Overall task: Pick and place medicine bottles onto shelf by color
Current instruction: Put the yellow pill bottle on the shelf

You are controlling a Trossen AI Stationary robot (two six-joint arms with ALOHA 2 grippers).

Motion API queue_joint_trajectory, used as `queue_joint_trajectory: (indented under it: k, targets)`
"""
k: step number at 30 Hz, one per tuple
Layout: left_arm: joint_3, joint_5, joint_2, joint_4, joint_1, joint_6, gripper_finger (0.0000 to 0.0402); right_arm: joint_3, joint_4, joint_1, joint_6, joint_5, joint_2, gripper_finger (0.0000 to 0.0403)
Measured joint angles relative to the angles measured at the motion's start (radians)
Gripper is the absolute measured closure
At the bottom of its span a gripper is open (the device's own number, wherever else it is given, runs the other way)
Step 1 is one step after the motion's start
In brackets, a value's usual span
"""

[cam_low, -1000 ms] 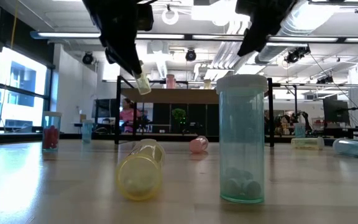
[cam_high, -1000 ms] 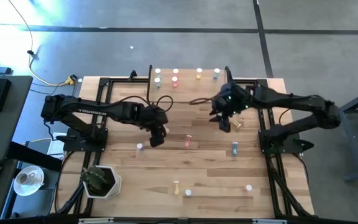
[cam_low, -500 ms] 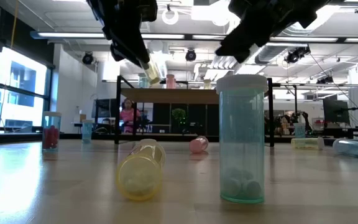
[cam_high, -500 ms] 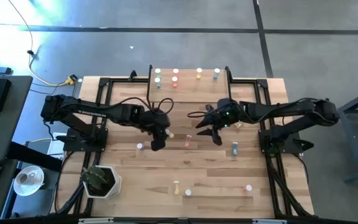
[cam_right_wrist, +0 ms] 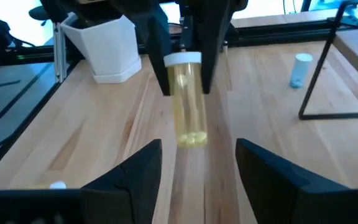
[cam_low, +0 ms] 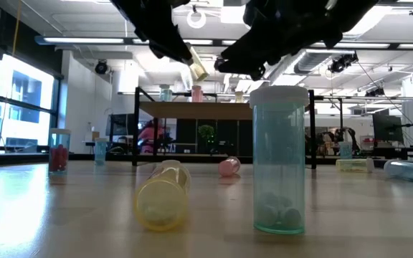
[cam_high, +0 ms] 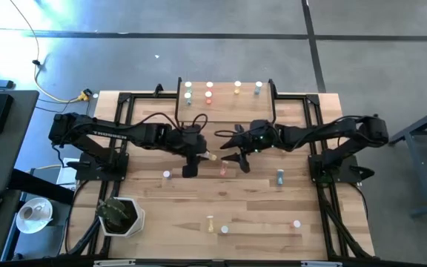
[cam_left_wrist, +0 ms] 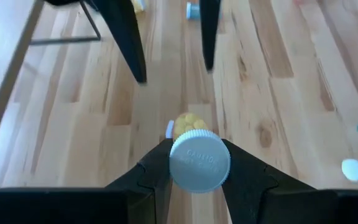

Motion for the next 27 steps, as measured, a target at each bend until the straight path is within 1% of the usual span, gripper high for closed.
queue_joint_trajectory:
  k: [10,19,22,24,27]
  targets:
    - [0.0,0.0,0.0,0.108,0.0,-0.045,0.0295,0.0,0.055,0.0,-0.053,-0.019,0.01,0.0206]
    - [0.0,0.0,0.0,0.168,0.0,-0.045,0.0295,0.001,0.079,0.0,-0.047,-0.027,0.01,0.0206]
    - [0.0,0.0,0.0,0.19,0.0,-0.045,0.0295,0.001,0.079,0.0,-0.026,-0.049,0.01,0.0207]
    - [0.0,0.0,0.0,0.194,0.0,-0.044,0.0295,0.001,0.083,0.0,-0.026,-0.056,0.01,0.0212]
    - [0.0,0.0,0.0,0.193,0.0,-0.044,0.0295,0.001,0.089,0.0,-0.024,-0.056,0.008,0.0232]
